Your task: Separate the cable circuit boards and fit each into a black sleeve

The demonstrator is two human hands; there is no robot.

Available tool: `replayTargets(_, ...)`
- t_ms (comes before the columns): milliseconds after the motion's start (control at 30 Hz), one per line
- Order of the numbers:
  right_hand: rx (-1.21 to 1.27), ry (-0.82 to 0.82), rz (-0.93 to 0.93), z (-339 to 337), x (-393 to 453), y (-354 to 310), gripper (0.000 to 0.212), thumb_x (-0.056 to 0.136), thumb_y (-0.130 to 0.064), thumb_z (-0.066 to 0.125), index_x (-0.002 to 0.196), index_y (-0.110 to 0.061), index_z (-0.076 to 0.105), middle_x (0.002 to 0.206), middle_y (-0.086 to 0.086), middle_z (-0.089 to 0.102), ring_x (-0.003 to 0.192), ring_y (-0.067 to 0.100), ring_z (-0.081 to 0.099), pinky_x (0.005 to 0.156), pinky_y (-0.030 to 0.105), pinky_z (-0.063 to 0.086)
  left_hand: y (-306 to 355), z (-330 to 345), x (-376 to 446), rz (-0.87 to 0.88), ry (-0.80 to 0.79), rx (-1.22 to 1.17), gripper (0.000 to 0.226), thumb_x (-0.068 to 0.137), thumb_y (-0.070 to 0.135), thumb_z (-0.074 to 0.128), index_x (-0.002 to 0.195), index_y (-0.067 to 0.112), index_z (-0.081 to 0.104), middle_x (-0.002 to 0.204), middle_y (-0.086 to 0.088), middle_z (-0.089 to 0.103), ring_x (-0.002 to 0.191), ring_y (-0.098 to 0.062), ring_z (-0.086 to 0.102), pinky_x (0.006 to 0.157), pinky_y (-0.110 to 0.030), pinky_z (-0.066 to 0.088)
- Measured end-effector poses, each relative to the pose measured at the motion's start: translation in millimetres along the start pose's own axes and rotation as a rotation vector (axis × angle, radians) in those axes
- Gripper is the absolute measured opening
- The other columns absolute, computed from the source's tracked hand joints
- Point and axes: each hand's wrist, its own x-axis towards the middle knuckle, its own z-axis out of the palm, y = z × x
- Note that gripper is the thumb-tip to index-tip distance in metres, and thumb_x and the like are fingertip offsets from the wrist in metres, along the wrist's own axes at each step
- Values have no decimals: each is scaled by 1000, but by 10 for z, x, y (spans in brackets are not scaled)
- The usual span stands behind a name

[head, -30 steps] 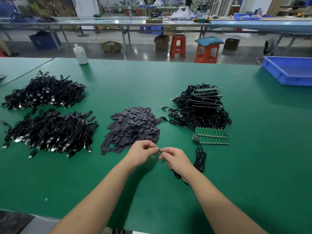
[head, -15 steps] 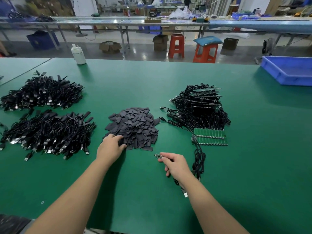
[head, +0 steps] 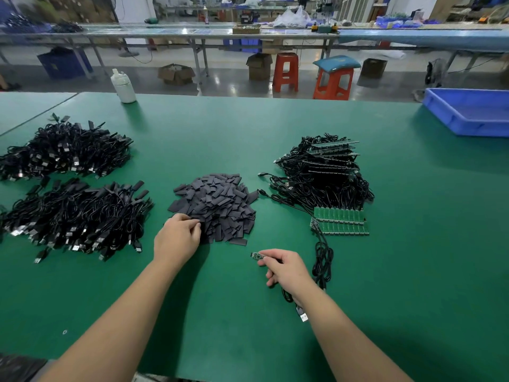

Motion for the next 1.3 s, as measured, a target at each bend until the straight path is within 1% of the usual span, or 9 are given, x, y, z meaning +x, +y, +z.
replayTargets(233, -1, -13, 8, -28, -7, -5, 21, 96, -10, 57, 109, -20, 70, 90, 4, 75, 53, 14, 59, 56, 26, 53, 165, -133, -128, -125, 176, -309, 20, 92, 28, 56, 79, 23, 71, 68, 4, 64, 63, -21, 58, 56, -30, 44)
replayTargets(433, 26, -46, 6, -57, 6, 17, 18, 94, -10, 61, 108, -16, 72, 91, 9, 75, 57, 15, 56, 61, 34, 55, 604, 14, -530, -215, -341, -955, 11, 94, 14, 64, 84, 10, 67, 76, -16, 71, 50, -17, 60, 44, -27, 47)
replayTargets(567, 9, -66, -4, -63, 12, 31, 17, 95, -11, 61, 107, -15, 72, 88, 7, 74, 58, 15, 53, 56, 31, 51, 761, 193, -761, -239, -438, -1121, 8, 94, 3, 60, 88, 2, 56, 69, -20, 66, 50, -24, 61, 44, -29, 49)
replayTargets(733, -4, -85, -16, -54, -8, 18, 15, 95, -11, 61, 105, -17, 71, 86, 5, 73, 55, 11, 52, 50, 26, 49, 733, 257, -814, -214, -458, -1134, 33, 95, 0, 58, 113, 25, 68, 63, -9, 64, 54, -22, 61, 58, -31, 55)
replayTargets(833, -3, -85, -9, -63, -5, 14, 15, 96, -10, 60, 104, -16, 71, 82, 5, 71, 53, 13, 51, 50, 28, 49, 681, 276, -825, -205, -484, -1106, 29, 93, 0, 62, 118, 13, 68, 65, -14, 68, 55, -21, 61, 67, -30, 57)
replayTargets(1000, -17, -102, 20, -85, 26, 36, 16, 95, -12, 60, 106, -12, 71, 79, 4, 70, 53, 18, 52, 53, 35, 47, 650, 239, -811, -90, -439, -879, 19, 89, 7, 70, 98, 23, 74, 65, -5, 69, 45, -8, 53, 50, -23, 47)
replayTargets(1100, -30, -119, 21, -90, 32, 43, 16, 94, -12, 61, 105, -13, 72, 77, 2, 70, 53, 17, 52, 52, 34, 47, 646, 233, -790, 28, -354, -743, 13, 84, 12, 76, 92, 23, 78, 77, 6, 67, 50, 2, 52, 53, -14, 42)
replayTargets(1200, -27, -127, 24, -86, 25, 33, 15, 94, -11, 61, 104, -13, 72, 76, 1, 71, 54, 16, 52, 50, 31, 49, 651, 239, -799, -30, -374, -766, 15, 87, 11, 73, 85, 26, 76, 61, 6, 64, 43, 0, 49, 47, -15, 41)
replayTargets(1300, -17, -117, 27, -87, 20, 14, 16, 95, -11, 60, 106, -12, 71, 76, 1, 70, 52, 15, 52, 51, 31, 49, 671, 246, -811, 6, -316, -689, 22, 86, 13, 73, 80, 34, 72, 69, 14, 68, 60, 4, 58, 63, -13, 45)
